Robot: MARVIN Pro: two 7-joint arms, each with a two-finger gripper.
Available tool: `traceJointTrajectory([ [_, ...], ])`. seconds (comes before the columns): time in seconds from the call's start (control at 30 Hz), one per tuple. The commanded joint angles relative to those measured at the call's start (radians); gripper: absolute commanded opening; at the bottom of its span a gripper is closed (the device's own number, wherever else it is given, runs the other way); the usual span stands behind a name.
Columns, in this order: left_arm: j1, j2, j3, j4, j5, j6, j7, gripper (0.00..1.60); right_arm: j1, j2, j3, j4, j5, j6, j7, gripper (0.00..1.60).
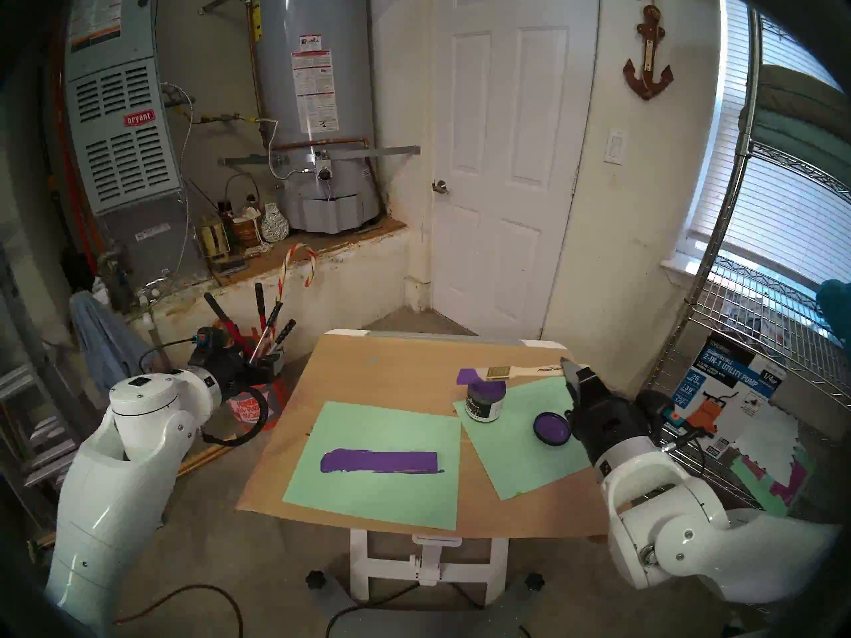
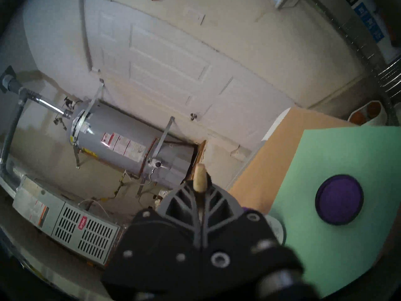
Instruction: Pick up brush, dip the brush into paint, and paint the wood
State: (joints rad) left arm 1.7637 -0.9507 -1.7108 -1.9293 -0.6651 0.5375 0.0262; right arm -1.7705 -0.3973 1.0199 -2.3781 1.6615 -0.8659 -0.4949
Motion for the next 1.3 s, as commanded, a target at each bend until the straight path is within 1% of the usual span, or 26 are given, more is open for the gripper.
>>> traceJointTrajectory([
  [0.0,-0.007,0.002,-0.009,-0.014,-0.001,-0.004,0.001,1.6,-0.06,0.097,0.083,0.034,0.04,-0.082,0.019,0.0],
  [0.03,-0.007,0.002,-0.009,-0.014,-0.001,-0.004,0.001,1.6,-0.081,0.127,0.11,0.05,0.062,-0.094,0.026,0.0],
  [0.1,-0.007,0.002,-0.009,-0.013,-0.001,-0.004,0.001,1.6,-0.099,0.141,0.136,0.071,0.079,-0.094,0.028,0.0],
  [0.13,-0.007,0.002,-0.009,-0.013,-0.001,-0.004,0.001,1.6,-0.111,0.162,0.148,0.079,0.094,-0.094,0.034,0.0],
  [0.27,-0.007,0.002,-0.008,-0.013,-0.001,-0.004,0.0,1.6,-0.149,0.199,0.186,0.119,0.131,-0.094,0.047,0.0],
  [0.43,-0.007,0.002,-0.008,-0.013,-0.001,-0.004,0.0,1.6,-0.198,0.224,0.223,0.152,0.172,-0.094,0.075,0.0],
  [0.6,-0.007,0.002,-0.008,-0.013,-0.001,-0.004,0.0,1.6,-0.244,0.243,0.252,0.174,0.212,-0.094,0.11,0.0],
  [0.8,-0.008,0.002,-0.008,-0.012,0.0,-0.004,0.0,1.6,-0.292,0.258,0.276,0.178,0.263,-0.094,0.153,0.0],
  [0.97,-0.008,0.002,-0.007,-0.012,0.0,-0.004,0.0,1.6,-0.32,0.262,0.298,0.192,0.303,-0.094,0.174,0.0],
  [1.17,-0.008,0.002,-0.007,-0.011,0.0,-0.004,0.0,1.6,-0.358,0.272,0.307,0.205,0.326,-0.094,0.199,0.0],
  [1.27,-0.008,0.003,-0.007,-0.011,0.0,-0.004,0.0,1.6,-0.38,0.276,0.32,0.221,0.351,-0.094,0.223,0.0],
])
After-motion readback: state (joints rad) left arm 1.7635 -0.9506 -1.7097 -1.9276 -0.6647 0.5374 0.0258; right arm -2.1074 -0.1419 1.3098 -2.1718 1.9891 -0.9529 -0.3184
